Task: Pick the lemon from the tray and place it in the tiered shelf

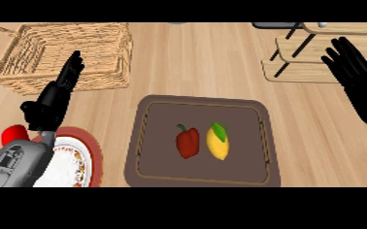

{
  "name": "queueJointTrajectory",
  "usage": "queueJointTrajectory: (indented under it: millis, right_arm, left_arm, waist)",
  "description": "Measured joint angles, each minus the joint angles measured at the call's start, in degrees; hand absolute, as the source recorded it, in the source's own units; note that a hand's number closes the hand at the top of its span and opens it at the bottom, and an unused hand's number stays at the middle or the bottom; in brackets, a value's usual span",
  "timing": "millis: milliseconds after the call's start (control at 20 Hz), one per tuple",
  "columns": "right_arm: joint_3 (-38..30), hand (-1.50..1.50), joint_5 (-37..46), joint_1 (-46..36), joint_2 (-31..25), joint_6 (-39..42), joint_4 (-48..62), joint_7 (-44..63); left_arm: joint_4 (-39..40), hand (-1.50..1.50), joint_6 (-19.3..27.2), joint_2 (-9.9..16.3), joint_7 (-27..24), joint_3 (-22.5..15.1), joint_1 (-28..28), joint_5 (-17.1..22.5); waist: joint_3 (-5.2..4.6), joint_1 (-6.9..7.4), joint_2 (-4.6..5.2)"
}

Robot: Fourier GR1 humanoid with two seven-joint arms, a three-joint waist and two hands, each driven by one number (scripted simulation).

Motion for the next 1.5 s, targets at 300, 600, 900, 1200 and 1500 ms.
queueJointTrajectory:
  millis: [300,600,900,1200,1500]
  right_arm:
    - [2.75,-1.50,6.50,-0.23,5.11,-5.58,-2.66,1.59]
    - [1.95,-1.50,14.41,3.87,6.66,-16.78,0.63,-0.19]
    - [2.66,-1.50,22.82,10.21,18.60,-33.34,2.51,-14.22]
    - [5.40,-1.50,21.85,14.03,19.00,-27.50,-1.44,-18.29]
    - [11.58,-1.50,28.61,14.94,11.77,-23.59,-10.39,-5.70]
  left_arm:
    - [-2.80,0.00,0.98,-4.55,3.41,-1.40,1.03,-2.77]
    - [-2.53,0.00,1.07,-6.65,4.71,-2.70,2.00,-2.21]
    - [-3.79,0.00,2.00,-8.87,6.65,-4.40,2.65,-3.20]
    - [-5.44,0.00,1.99,-10.04,7.95,-4.64,3.71,-4.78]
    - [-5.85,0.00,1.68,-10.76,8.24,-4.34,4.22,-5.44]
  waist:
    - [0.67,1.49,0.04]
    - [0.72,0.50,0.54]
    - [0.90,1.20,0.21]
    - [0.85,1.45,0.06]
    - [0.79,1.58,-0.03]
